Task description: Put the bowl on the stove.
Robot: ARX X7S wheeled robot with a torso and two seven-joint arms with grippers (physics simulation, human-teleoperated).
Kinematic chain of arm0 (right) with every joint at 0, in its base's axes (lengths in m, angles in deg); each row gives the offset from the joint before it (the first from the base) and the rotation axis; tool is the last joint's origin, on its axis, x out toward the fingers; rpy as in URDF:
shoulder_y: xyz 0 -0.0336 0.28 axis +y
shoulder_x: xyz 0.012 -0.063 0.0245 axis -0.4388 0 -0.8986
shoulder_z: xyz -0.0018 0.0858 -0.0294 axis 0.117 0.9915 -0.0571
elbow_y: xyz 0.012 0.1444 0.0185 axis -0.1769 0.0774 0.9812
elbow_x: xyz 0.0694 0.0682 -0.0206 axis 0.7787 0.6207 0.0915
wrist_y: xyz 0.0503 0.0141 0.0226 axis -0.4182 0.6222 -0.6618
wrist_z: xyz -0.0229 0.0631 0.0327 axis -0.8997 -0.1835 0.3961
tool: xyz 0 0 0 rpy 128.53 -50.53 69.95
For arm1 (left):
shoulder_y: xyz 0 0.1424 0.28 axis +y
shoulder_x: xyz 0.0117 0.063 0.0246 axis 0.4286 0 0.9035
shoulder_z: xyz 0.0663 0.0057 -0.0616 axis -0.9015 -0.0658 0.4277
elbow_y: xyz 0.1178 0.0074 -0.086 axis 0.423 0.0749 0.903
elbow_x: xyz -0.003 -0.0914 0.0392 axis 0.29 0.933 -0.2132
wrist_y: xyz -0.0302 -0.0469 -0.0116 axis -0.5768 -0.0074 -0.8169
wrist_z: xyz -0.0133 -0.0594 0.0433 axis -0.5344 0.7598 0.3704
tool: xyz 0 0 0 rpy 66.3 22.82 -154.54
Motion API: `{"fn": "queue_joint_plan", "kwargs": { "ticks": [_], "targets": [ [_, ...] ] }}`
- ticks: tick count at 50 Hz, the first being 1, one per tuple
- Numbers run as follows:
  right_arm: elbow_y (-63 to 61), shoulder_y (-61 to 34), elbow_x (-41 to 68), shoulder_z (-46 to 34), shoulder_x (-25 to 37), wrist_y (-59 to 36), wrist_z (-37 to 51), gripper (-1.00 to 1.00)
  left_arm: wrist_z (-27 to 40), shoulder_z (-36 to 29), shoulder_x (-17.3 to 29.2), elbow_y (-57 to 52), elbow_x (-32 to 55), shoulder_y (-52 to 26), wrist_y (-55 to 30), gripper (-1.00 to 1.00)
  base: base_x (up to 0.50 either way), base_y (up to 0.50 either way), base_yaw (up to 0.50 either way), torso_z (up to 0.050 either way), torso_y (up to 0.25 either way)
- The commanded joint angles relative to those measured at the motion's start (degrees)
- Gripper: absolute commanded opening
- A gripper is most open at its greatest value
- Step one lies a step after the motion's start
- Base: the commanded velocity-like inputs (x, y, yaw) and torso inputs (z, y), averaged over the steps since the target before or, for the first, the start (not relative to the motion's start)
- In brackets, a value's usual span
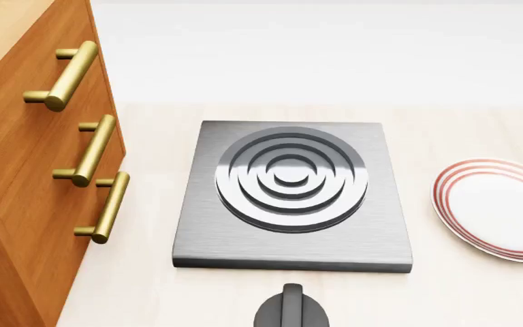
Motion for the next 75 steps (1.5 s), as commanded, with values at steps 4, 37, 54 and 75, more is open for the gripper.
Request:
{"fn": "queue_joint_plan", "kwargs": {
  "ticks": [4, 37, 54, 75],
  "targets": [
    [3.1, -4.7, -3.6, -7.3, 0.3, 1.8, 2.7, 1.00, -0.4, 0.3, -0.7, 0.4, -2.8, 0.2, 0.4, 1.00, 0.00, 0.00, 0.00, 0.000, 0.000],
    [12.5, -15.0, -9.4, -24.9, 0.1, 6.3, 9.0, 1.00, 0.2, 0.2, -0.1, 0.7, -2.8, 0.2, 1.1, 1.00, 0.00, 0.00, 0.00, 0.000, 0.000],
    [17.9, -20.2, -11.9, -32.7, -1.6, 8.9, 10.6, 1.00, 0.4, 0.1, 0.2, 0.9, -2.7, 0.0, 1.3, 1.00, 0.00, 0.00, 0.00, 0.000, 0.000],
    [24.6, -25.5, -15.8, -39.9, -3.6, 12.7, 11.6, 1.00, 0.4, -0.1, 0.5, 1.6, -2.9, 0.3, 2.0, 1.00, 0.00, 0.00, 0.00, 0.000, 0.000]
  ]
}}
